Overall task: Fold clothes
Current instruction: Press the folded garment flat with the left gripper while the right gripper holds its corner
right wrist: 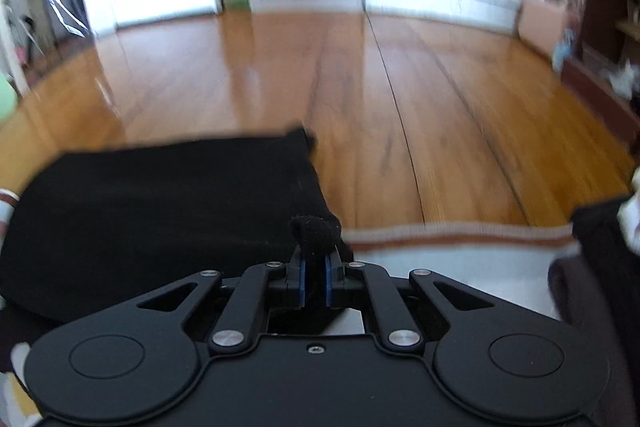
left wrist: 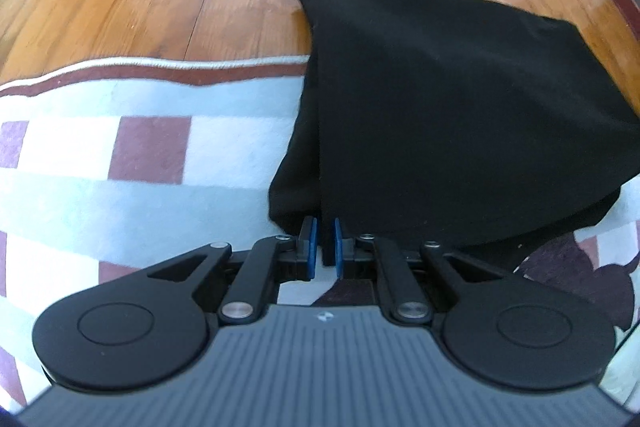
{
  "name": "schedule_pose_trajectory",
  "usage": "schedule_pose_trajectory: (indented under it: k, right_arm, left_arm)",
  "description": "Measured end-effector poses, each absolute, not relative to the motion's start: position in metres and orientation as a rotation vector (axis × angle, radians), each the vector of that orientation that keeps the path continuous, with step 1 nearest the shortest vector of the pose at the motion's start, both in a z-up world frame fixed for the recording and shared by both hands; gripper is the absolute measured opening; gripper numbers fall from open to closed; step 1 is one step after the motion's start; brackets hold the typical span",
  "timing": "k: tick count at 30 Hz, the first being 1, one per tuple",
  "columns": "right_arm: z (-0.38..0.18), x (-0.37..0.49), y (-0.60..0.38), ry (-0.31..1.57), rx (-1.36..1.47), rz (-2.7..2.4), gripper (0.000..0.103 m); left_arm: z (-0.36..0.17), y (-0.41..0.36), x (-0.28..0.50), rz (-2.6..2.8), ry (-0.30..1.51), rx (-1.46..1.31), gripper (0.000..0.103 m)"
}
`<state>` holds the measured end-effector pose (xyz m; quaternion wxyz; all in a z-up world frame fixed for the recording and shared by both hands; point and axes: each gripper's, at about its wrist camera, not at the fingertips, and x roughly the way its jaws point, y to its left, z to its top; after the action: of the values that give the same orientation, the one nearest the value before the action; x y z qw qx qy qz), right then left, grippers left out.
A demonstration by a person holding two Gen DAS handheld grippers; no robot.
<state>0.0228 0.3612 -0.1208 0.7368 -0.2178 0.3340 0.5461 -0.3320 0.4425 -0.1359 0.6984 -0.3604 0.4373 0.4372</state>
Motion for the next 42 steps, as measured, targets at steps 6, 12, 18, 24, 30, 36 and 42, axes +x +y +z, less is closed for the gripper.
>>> schedule_pose_trajectory:
  k: [6,12,18,24,30,36,42]
  right_arm:
    - [-0.129,0.015,0.372,0.786,-0.55,1.162,0.008]
    - [-0.139,0.028,0.374,0.872,-0.515,1.127,0.006]
    - [-0.105,0.04,0.357,0.911,-0.428,1.153,0.005]
    - [-0.146,0.028,0.375,0.948,-0.59,1.086,0.005]
    - [-0.146,0.024,0.377,0.889,-0.624,1.093,0.005]
    - [-0.143,0.027,0.375,0.889,-0.596,1.087,0.006]
    - [-0.149,0.025,0.374,0.886,-0.586,1.109,0.006]
  left_arm:
    - [-0.126,0.436,-0.318,0.808,0.863,-0.766,0.036]
    - [-0.149,0.436,-0.286,0.744,1.012,-0.718,0.044]
    - [-0.163,0.446,-0.309,0.773,1.043,-0.888,0.042]
    - [-0.166,0.444,-0.306,0.78,1.079,-0.859,0.041]
    - [-0.167,0.442,-0.31,0.753,1.071,-0.874,0.043]
    - [-0.155,0.452,-0.334,0.791,0.941,-0.922,0.044]
    - [-0.177,0.463,-0.347,0.845,0.978,-1.009,0.047]
